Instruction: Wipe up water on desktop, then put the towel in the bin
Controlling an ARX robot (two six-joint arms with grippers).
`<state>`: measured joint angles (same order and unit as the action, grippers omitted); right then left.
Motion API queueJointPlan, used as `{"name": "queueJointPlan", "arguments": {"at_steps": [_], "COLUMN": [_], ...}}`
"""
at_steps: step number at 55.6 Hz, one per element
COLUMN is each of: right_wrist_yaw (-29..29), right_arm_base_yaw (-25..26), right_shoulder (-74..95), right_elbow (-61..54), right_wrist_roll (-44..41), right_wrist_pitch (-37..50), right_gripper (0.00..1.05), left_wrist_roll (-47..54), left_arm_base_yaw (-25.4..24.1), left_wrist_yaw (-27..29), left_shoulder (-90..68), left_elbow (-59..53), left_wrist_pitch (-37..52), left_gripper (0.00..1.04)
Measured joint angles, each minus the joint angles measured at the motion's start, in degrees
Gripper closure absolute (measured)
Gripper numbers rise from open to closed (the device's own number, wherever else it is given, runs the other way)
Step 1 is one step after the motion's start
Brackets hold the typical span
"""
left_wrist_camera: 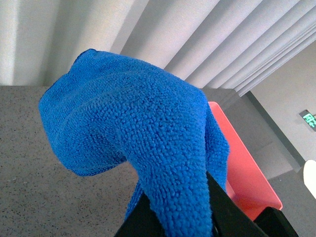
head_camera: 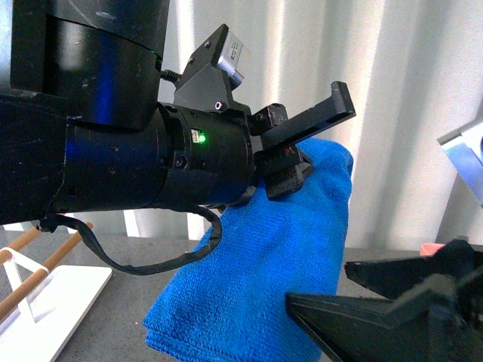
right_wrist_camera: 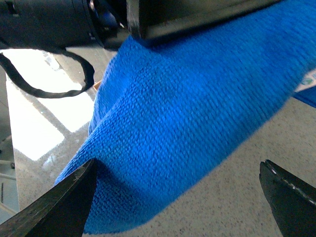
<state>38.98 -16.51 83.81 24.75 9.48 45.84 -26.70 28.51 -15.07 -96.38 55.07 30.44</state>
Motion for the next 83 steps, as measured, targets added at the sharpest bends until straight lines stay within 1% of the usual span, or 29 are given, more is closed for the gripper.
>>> {"name": "queueJointPlan", "arguments": {"at_steps": [9, 15, 20, 23, 31, 33, 35, 37, 40, 45, 48, 50, 51, 55, 57, 61, 63, 68, 72, 83], "right_wrist_yaw": [0.4, 0.3, -1.4, -1.6, -2.3, -2.5, -2.9, -3.2, -4.1, -5.0, -6.1, -6.7, -7.4, -11.4, -12.5, -12.4, -12.5, -12.3, -12.5, -13.8], "right_arm_base_yaw": [-1.2, -2.3, -3.5, -4.2, -5.7, -5.9, -6.3, -6.5, -6.8, -7.0, -7.2, -7.3, -7.5, -8.3, -8.6, -8.5, -8.4, -8.3, -7.9, -7.2], "right_shoulder": [5.2, 8.5, 10.9, 12.0, 14.4, 14.6, 15.0, 15.1, 15.2, 15.2, 15.2, 15.1, 15.0, 14.5, 14.5, 14.1, 13.7, 13.2, 12.8, 12.0], "right_elbow": [3.3, 5.9, 7.6, 8.5, 10.3, 10.5, 10.7, 10.8, 10.8, 10.8, 10.8, 10.8, 10.8, 11.0, 11.0, 11.0, 11.0, 11.0, 11.0, 11.0], "right_wrist_roll": [1.2, 2.1, 2.8, 3.1, 4.4, 4.7, 4.9, 5.0, 5.0, 4.6, 3.5, 2.7, 2.0, -4.2, -6.6, -11.8, -13.7, -16.1, -17.4, -20.2], "right_wrist_pitch": [4.1, 5.4, 6.6, 7.4, 9.3, 9.4, 9.9, 9.9, 10.2, 10.2, 9.7, 9.0, 7.8, 2.4, 0.7, -1.9, -2.4, -2.8, -3.0, -3.7], "right_gripper": [0.07, 0.07, 0.07, 0.12, 0.33, 0.36, 0.43, 0.47, 0.56, 0.66, 0.75, 0.78, 0.82, 0.91, 0.94, 0.99, 0.99, 0.99, 0.99, 0.99], "left_wrist_roll": [0.0, 0.0, 0.0, 0.0, -0.4, -0.4, -0.5, -0.5, -0.5, -0.6, -0.5, -0.5, -0.4, -0.4, -0.2, 0.1, 0.1, 0.1, 0.1, 0.3], "left_arm_base_yaw": [0.0, 0.0, 0.0, 0.0, -0.2, -0.3, -0.3, -0.4, -0.5, -0.5, -0.5, -0.5, -0.6, -0.6, -0.5, -0.6, -0.8, -1.0, -1.1, -1.4], "left_wrist_yaw": [0.1, 0.0, 0.0, 0.0, 0.2, 0.3, 0.4, 0.5, 0.6, 0.6, 0.6, 0.6, 0.7, 0.4, 1.1, 1.5, 1.5, 2.1, 2.3, 3.3], "left_shoulder": [0.0, 0.0, 0.0, 0.0, 0.0, 0.0, 0.0, 0.0, 0.0, 0.0, 0.0, 0.0, 0.0, 0.0, 0.0, -0.2, -0.3, -0.3, -0.3, -0.4], "left_elbow": [0.0, 0.0, 0.0, 0.0, 0.0, 0.0, 0.0, 0.0, 0.0, 0.0, 0.0, 0.0, 0.0, 0.0, 0.0, -0.2, -0.2, -0.2, -0.2, -0.2], "left_wrist_pitch": [0.0, 0.0, 0.0, 0.0, 0.0, 0.0, 0.0, 0.0, 0.0, 0.0, 0.0, 0.0, 0.0, 0.0, -0.1, -0.2, -0.2, -0.2, -0.2, -0.2], "left_gripper": [0.98, 0.98, 0.98, 0.98, 0.98, 0.98, 0.98, 0.98, 0.98, 0.98, 0.98, 0.95, 0.91, 0.82, 0.77, 0.67, 0.63, 0.50, 0.41, 0.14]}}
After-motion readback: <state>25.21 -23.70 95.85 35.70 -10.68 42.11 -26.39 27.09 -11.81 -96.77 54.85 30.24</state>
